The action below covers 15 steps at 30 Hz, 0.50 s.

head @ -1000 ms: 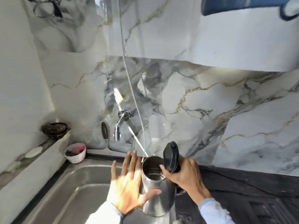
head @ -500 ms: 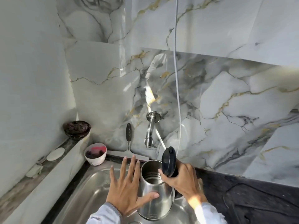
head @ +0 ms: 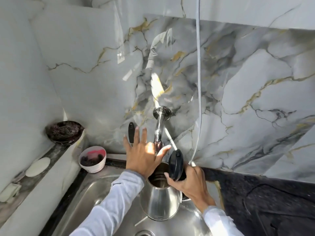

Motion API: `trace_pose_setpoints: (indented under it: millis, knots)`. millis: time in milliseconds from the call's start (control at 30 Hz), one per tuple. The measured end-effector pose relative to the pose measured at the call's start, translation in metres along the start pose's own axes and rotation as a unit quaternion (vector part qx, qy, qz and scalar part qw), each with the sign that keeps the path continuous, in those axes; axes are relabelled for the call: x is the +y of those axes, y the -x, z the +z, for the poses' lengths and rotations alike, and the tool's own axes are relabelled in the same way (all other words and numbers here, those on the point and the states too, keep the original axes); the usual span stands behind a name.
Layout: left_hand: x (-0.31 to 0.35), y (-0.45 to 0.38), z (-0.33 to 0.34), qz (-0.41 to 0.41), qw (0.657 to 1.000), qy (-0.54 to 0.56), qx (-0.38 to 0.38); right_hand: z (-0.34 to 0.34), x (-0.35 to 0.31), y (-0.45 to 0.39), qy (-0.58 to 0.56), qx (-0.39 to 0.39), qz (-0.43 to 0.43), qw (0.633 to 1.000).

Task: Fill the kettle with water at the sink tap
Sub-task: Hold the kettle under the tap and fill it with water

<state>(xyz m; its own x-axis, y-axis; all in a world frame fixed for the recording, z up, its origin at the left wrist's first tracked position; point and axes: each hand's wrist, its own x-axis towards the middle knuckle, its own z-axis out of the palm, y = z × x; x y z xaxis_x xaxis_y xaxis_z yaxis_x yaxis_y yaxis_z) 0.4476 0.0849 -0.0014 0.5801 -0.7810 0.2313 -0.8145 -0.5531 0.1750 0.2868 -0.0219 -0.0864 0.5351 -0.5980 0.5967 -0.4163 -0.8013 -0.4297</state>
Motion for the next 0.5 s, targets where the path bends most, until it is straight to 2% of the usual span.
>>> trace_pose_setpoints:
  millis: [133,300,400,500]
  knots:
    - [0.010,-0.003,0.007,-0.018,0.997,-0.051,0.053,0.003,0.002,-0.001,-0.008,0.008,0.006,1.000]
    - [0.018,0.000,0.008,0.001,0.995,-0.095,0.041,0.008,-0.001,-0.005,-0.034,-0.004,0.001,0.999]
    - [0.016,-0.002,0.007,0.012,0.999,-0.051,0.011,0.008,-0.003,-0.009,-0.023,-0.007,0.024,0.999]
    - [0.002,-0.009,0.006,0.055,0.997,0.056,-0.027,0.006,-0.001,-0.012,-0.025,-0.005,0.016,1.000]
